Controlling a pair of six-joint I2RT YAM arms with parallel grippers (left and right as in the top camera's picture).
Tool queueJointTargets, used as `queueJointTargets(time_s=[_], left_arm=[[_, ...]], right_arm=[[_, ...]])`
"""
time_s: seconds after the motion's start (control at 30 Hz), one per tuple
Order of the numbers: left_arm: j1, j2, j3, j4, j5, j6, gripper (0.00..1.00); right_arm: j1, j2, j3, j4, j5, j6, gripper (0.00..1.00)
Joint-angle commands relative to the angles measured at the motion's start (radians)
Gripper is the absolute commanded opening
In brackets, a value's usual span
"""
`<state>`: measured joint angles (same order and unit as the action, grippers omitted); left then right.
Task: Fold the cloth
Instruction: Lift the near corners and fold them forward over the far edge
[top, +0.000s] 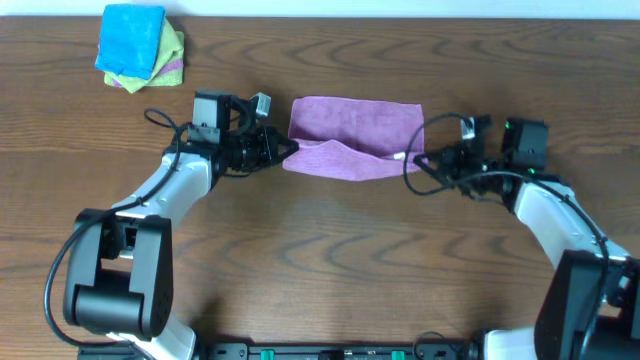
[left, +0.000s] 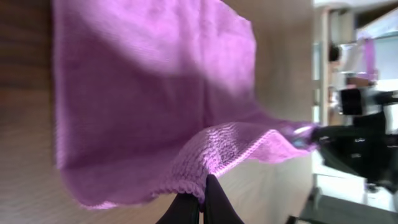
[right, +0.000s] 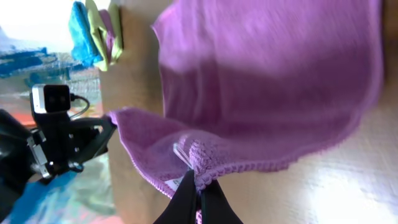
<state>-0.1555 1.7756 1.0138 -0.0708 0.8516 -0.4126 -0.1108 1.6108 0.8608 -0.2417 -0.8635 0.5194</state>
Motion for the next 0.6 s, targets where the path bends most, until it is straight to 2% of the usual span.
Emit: queueJointTargets(time_s=[0.0, 0.27, 0.57], left_arm=[[-0.002, 0.05, 0.065, -0.02, -0.078, 0.085, 0.06], [0.0, 0.175, 0.201, -0.025, -0.107, 0.103, 0.05], [0.0, 0.332, 0.48, -0.138, -0.113, 0.15, 0.06]], right_arm=[[0.017, 0.073, 0.082, -0.002, 0.059, 0.027, 0.02], [0.023, 0.261, 0.237, -0.013, 0.079, 0.026, 0.02], [0.023, 0.37, 0.413, -0.021, 0.111, 0.045, 0.02]])
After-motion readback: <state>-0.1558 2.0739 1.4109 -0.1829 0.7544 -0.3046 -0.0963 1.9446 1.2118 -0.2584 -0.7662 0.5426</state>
